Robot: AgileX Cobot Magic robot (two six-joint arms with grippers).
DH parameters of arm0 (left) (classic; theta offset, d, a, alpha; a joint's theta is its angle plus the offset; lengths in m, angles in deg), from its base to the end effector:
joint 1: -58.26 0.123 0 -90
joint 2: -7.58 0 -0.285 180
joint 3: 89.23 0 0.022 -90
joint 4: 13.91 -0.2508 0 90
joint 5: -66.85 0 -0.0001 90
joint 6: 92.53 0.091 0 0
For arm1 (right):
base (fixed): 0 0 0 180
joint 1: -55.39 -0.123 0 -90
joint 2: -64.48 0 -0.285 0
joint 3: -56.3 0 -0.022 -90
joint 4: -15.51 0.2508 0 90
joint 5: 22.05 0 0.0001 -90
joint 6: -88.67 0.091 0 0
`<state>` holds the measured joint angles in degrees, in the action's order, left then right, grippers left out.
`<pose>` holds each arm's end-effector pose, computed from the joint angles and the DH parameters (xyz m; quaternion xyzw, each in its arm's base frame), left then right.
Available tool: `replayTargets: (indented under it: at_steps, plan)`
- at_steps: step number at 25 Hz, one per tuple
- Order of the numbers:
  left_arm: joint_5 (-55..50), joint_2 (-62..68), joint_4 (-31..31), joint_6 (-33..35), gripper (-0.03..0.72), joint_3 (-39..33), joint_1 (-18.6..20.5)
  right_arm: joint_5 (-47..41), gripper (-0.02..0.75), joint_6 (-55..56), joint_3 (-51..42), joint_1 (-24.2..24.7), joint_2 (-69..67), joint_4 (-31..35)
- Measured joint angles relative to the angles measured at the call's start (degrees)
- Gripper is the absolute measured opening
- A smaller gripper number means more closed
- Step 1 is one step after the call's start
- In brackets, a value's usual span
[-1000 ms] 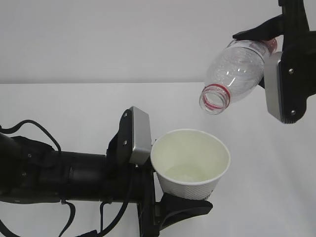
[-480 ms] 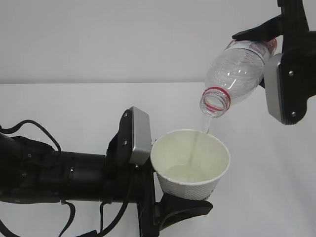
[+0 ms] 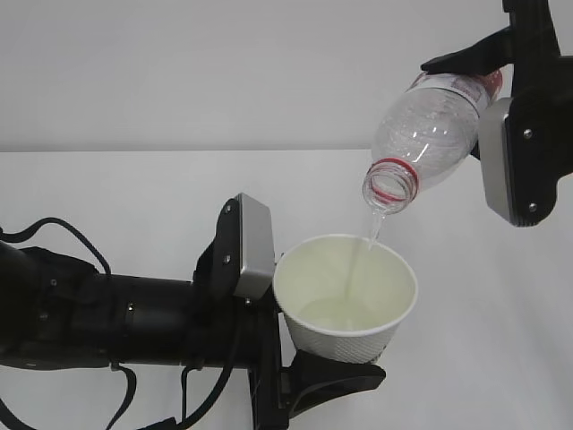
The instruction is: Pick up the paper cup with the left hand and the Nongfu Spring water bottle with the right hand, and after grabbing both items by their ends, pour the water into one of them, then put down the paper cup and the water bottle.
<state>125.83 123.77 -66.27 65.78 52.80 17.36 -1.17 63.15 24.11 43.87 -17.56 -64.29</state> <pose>0.2001 -0.2550 0.1411 0.5275 0.5827 -0.4219 0.4518 0.2662 0.0867 0.2927 -0.7394 0.3409 -0.3072 0.4926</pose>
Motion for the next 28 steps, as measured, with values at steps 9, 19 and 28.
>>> replayTargets:
  at_steps: [9,19,28]
  plan:
    - [0.0,0.0,0.0,0.0,0.58,0.0,0.0,0.0,0.483,0.0,0.0,0.0,0.0,0.0]
    - [0.0,0.0,-0.1,0.0,0.58,0.0,0.0,0.0,0.483,-0.1,0.0,0.0,0.0,0.1]
    - [0.0,0.0,-0.1,0.0,0.58,0.0,0.0,0.0,0.482,-0.3,0.0,0.0,0.0,0.1]
